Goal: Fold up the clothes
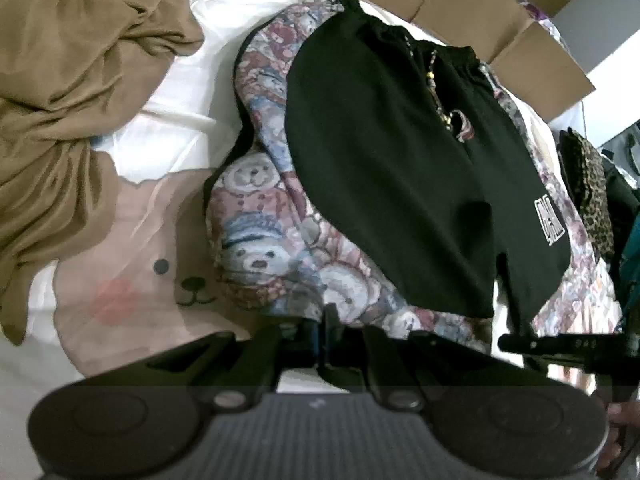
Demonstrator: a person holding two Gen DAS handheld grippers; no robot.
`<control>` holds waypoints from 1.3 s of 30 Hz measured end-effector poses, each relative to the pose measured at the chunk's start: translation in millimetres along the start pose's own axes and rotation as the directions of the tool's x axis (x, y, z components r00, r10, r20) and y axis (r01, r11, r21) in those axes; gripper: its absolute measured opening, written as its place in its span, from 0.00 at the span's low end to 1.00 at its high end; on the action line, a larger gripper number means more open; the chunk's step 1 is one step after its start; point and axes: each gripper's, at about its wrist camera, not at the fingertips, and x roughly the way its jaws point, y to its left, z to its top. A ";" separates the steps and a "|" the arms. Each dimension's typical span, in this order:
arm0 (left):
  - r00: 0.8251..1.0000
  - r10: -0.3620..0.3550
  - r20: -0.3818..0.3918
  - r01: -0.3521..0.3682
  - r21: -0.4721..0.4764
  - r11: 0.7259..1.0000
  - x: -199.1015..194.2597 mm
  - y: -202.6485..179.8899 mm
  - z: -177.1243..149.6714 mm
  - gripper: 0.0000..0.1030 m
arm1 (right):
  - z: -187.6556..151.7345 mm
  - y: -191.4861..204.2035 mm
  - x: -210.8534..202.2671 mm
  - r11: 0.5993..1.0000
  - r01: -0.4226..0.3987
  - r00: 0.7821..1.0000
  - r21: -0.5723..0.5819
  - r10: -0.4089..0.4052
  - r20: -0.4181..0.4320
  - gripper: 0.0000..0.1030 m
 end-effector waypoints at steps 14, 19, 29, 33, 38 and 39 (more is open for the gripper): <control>0.997 0.070 0.037 -0.071 0.030 0.997 -11.1 19.1 -13.3 0.29 | -11.3 8.5 20.1 1.000 -0.024 0.999 -0.019 0.023 -0.038 0.52; 0.991 0.132 0.029 -0.133 0.052 0.990 3.3 32.9 -13.8 0.43 | -12.5 14.3 28.3 0.999 -0.007 0.999 -0.041 0.005 -0.048 0.35; 0.988 0.148 0.034 -0.149 0.037 0.988 28.1 40.1 -0.1 0.52 | -11.3 17.4 20.3 1.000 -0.015 0.999 -0.019 0.014 -0.049 0.02; 0.987 0.139 0.077 -0.136 -0.038 0.990 23.8 46.6 10.6 0.52 | -10.9 19.3 15.1 1.000 0.006 1.000 -0.025 -0.007 -0.029 0.01; 0.979 0.137 0.153 -0.116 -0.135 0.984 14.5 56.3 17.6 0.52 | -10.7 20.4 12.5 0.999 0.025 0.999 -0.041 -0.026 -0.027 0.01; 0.978 0.136 0.161 -0.113 -0.145 0.983 14.2 57.5 18.8 0.52 | -10.2 18.7 12.3 0.999 0.027 0.999 -0.034 -0.028 -0.028 0.01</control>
